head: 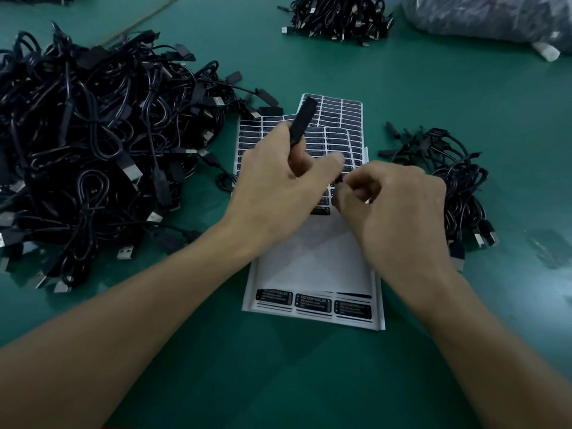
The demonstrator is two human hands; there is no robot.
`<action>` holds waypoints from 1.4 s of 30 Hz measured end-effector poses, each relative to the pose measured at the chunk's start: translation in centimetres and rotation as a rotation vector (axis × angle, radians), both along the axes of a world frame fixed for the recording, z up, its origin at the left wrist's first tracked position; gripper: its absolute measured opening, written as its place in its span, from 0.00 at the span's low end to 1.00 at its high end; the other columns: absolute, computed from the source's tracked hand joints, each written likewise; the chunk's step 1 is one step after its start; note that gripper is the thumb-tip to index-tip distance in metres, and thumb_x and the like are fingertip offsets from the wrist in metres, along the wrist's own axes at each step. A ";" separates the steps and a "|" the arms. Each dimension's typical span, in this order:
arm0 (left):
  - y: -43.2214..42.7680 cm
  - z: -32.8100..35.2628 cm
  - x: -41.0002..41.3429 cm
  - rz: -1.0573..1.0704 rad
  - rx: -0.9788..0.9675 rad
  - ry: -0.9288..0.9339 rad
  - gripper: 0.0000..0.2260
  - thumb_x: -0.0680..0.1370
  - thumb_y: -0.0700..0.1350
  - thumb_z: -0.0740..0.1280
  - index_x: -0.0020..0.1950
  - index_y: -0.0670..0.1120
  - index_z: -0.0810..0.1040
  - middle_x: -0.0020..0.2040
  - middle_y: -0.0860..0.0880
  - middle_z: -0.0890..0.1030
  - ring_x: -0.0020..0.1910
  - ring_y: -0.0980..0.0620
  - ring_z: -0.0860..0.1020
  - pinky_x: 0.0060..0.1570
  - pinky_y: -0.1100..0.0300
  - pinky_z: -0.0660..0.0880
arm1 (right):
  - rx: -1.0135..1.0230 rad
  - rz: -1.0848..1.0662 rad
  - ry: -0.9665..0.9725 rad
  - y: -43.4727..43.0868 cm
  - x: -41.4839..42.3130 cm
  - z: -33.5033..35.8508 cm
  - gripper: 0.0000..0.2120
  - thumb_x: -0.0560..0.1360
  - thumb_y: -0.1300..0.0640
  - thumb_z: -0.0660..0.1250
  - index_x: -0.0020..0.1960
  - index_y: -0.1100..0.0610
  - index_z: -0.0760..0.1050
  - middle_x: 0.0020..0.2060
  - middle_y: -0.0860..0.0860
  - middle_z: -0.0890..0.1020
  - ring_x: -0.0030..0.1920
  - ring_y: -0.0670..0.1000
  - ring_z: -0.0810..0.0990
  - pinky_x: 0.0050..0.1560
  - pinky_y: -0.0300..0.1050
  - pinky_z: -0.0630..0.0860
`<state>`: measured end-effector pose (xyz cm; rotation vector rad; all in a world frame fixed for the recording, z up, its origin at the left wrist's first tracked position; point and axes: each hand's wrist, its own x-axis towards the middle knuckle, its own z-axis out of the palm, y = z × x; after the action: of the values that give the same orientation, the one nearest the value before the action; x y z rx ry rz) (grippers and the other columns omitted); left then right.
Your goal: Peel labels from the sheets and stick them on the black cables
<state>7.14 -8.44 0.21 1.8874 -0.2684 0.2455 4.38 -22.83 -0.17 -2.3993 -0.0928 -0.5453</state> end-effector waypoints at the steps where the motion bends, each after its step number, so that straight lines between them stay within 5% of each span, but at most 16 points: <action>1: 0.1 0.2 0.0 -0.030 -0.028 0.047 0.14 0.78 0.52 0.64 0.41 0.43 0.71 0.34 0.50 0.81 0.35 0.56 0.80 0.39 0.54 0.78 | 0.065 0.003 -0.013 -0.2 0.0 0.0 0.04 0.75 0.54 0.71 0.41 0.51 0.83 0.31 0.41 0.80 0.33 0.44 0.79 0.37 0.40 0.76; 4: 0.5 0.4 0.1 -0.104 -0.077 0.111 0.16 0.81 0.49 0.53 0.40 0.42 0.70 0.36 0.47 0.84 0.37 0.53 0.81 0.36 0.56 0.76 | 0.358 0.007 -0.074 -0.3 0.4 0.2 0.06 0.75 0.57 0.72 0.39 0.51 0.83 0.27 0.45 0.79 0.28 0.43 0.73 0.34 0.35 0.70; 8: 0.6 0.4 0.3 -0.152 -0.015 0.057 0.18 0.84 0.41 0.54 0.37 0.44 0.75 0.34 0.48 0.82 0.35 0.54 0.79 0.32 0.62 0.75 | 0.876 0.146 0.020 0.0 0.5 0.6 0.08 0.76 0.61 0.72 0.39 0.51 0.83 0.28 0.45 0.77 0.29 0.44 0.70 0.30 0.37 0.70; 12: 0.6 0.3 0.6 -0.214 0.010 0.041 0.18 0.85 0.43 0.58 0.40 0.35 0.76 0.36 0.33 0.73 0.33 0.40 0.72 0.28 0.51 0.73 | 1.089 0.197 0.160 0.1 0.7 0.4 0.04 0.75 0.61 0.73 0.43 0.54 0.85 0.39 0.51 0.84 0.41 0.49 0.80 0.46 0.48 0.79; 16: 0.6 0.3 0.7 -0.269 -0.024 0.057 0.17 0.84 0.43 0.63 0.38 0.56 0.82 0.32 0.44 0.71 0.32 0.51 0.71 0.31 0.62 0.76 | 1.129 0.175 0.146 0.0 0.9 0.5 0.07 0.75 0.63 0.72 0.41 0.53 0.84 0.36 0.46 0.84 0.38 0.42 0.80 0.42 0.36 0.75; 23: 0.6 -0.1 0.7 -0.295 -0.205 0.146 0.06 0.80 0.38 0.69 0.54 0.48 0.79 0.36 0.47 0.86 0.35 0.52 0.84 0.38 0.59 0.82 | 1.122 0.197 0.105 0.0 1.1 0.2 0.10 0.75 0.65 0.71 0.38 0.53 0.84 0.33 0.46 0.83 0.36 0.42 0.79 0.40 0.32 0.74; 31: 1.1 0.3 0.8 -0.444 -0.225 0.260 0.12 0.78 0.35 0.69 0.55 0.50 0.78 0.44 0.45 0.87 0.39 0.53 0.86 0.40 0.63 0.81 | 0.950 0.158 0.066 -0.3 1.2 -0.1 0.08 0.76 0.63 0.72 0.42 0.52 0.84 0.34 0.44 0.84 0.36 0.40 0.79 0.41 0.32 0.74; 42: 1.3 0.2 1.0 -0.429 -0.257 0.332 0.08 0.80 0.33 0.66 0.55 0.43 0.81 0.44 0.42 0.87 0.42 0.50 0.86 0.44 0.59 0.83 | 0.759 0.171 0.009 -0.3 0.9 -0.1 0.10 0.76 0.63 0.72 0.41 0.49 0.83 0.35 0.45 0.85 0.37 0.41 0.82 0.42 0.34 0.78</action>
<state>8.16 -7.11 0.37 1.5422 -0.3857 -0.3093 5.31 -23.15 -0.25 -1.6362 -0.0689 -0.3941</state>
